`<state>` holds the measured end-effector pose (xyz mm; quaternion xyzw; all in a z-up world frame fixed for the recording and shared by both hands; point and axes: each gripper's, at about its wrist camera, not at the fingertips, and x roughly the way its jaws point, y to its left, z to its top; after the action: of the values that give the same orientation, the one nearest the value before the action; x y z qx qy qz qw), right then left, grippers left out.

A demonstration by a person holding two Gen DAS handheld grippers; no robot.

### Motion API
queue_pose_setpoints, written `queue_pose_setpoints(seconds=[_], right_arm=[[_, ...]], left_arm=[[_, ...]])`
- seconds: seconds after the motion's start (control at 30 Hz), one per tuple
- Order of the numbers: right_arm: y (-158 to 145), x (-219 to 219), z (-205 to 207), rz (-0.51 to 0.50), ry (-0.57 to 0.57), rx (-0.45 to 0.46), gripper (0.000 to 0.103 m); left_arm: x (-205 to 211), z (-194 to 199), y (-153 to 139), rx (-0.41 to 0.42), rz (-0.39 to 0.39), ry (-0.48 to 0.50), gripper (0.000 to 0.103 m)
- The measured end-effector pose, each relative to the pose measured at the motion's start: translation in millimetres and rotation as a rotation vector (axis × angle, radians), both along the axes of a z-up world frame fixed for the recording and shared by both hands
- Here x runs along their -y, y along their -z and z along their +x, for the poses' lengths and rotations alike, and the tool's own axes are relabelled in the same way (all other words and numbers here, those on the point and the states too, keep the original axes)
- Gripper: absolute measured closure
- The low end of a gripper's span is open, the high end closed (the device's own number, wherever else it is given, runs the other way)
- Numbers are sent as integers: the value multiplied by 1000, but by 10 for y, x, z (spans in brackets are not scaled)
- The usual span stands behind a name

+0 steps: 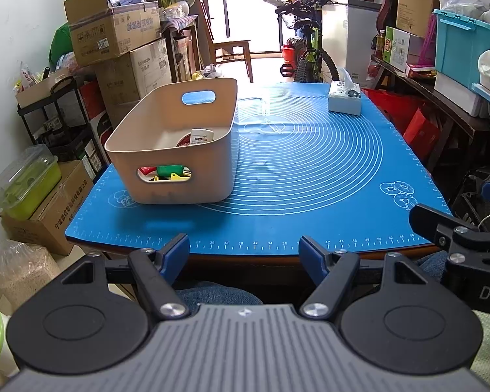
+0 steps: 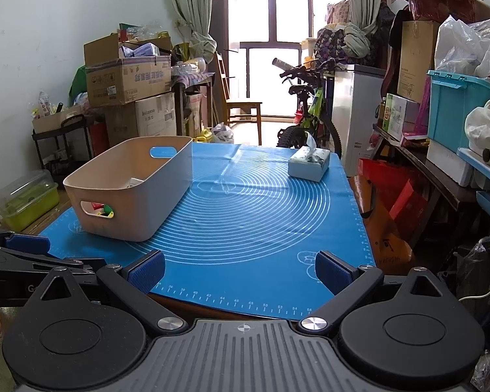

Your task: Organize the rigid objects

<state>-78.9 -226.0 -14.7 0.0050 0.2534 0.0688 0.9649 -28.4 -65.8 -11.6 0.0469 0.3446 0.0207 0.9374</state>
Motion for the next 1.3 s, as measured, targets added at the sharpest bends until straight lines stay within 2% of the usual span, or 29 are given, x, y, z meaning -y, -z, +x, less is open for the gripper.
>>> queue_pose_setpoints(seconds=[1.3], right_arm=[[4,7,38,-1,4,-10,5]], left_arm=[[-44,11,8,-7,-11,-8,28]])
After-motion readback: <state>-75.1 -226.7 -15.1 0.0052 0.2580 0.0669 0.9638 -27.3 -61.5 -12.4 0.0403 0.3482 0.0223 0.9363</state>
